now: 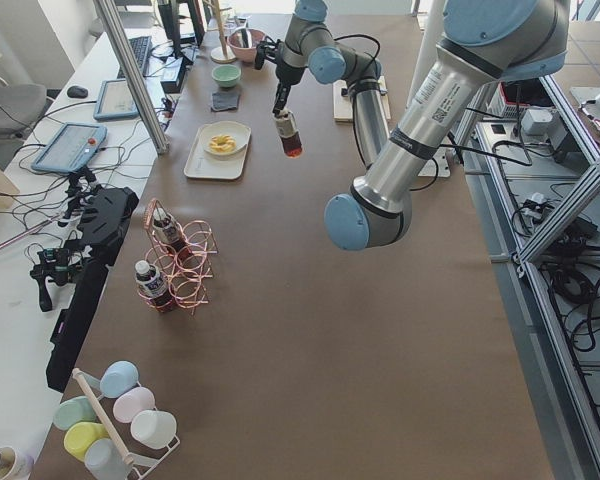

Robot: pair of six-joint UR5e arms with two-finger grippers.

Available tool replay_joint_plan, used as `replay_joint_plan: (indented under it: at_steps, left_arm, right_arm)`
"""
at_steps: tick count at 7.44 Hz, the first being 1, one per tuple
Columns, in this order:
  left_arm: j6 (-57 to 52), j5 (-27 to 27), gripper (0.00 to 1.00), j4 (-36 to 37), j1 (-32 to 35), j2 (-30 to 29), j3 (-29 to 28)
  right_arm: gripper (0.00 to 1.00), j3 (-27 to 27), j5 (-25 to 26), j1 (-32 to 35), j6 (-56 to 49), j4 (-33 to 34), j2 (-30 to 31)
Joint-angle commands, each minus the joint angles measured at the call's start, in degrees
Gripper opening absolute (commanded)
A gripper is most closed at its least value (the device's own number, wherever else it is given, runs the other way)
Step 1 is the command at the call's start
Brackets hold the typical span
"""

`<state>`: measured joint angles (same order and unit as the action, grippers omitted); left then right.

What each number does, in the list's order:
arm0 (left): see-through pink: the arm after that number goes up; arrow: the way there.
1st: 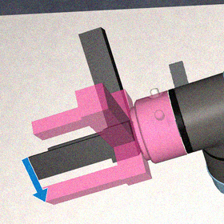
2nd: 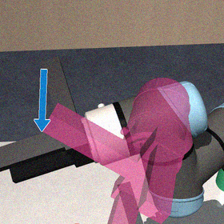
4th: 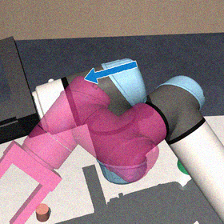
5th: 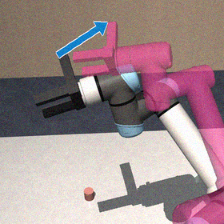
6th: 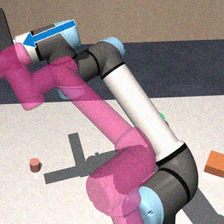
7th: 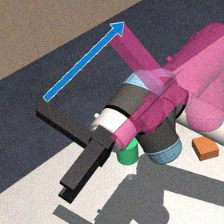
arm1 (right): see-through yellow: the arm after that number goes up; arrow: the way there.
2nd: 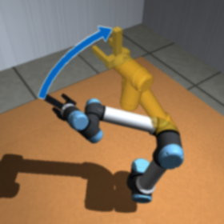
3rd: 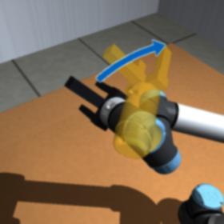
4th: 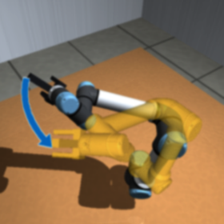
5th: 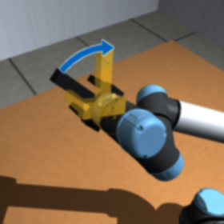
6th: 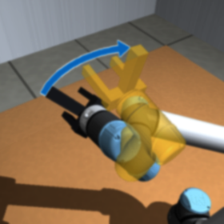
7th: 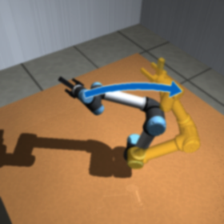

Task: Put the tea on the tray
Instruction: 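Lift the tea bottle out of the rack with the left gripper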

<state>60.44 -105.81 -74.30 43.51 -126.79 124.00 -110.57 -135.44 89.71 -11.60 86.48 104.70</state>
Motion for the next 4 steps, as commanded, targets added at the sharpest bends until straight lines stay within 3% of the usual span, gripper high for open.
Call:
replay_joint_plan:
  at_steps: [1, 3, 4]
  left_arm:
    - [3.78, 13.4, 0.0, 6.88, -13.16, -6.79, -0.94]
    - [8.17, 21.05, 0.0, 4.44, -20.02, -9.08, -5.76]
    - [9.42, 21.34, 0.0, 2.16, -21.35, -9.0, -7.78]
  right_arm:
    - [1.0, 0.0, 0.17, -0.24, 0.0, 0.0, -0.03]
    - [1.0, 1.13, 0.53, -0.24, 0.08, -3.15, 0.24]
    - [1.0, 1.67, 0.53, -0.24, 0.08, -4.21, 0.24]
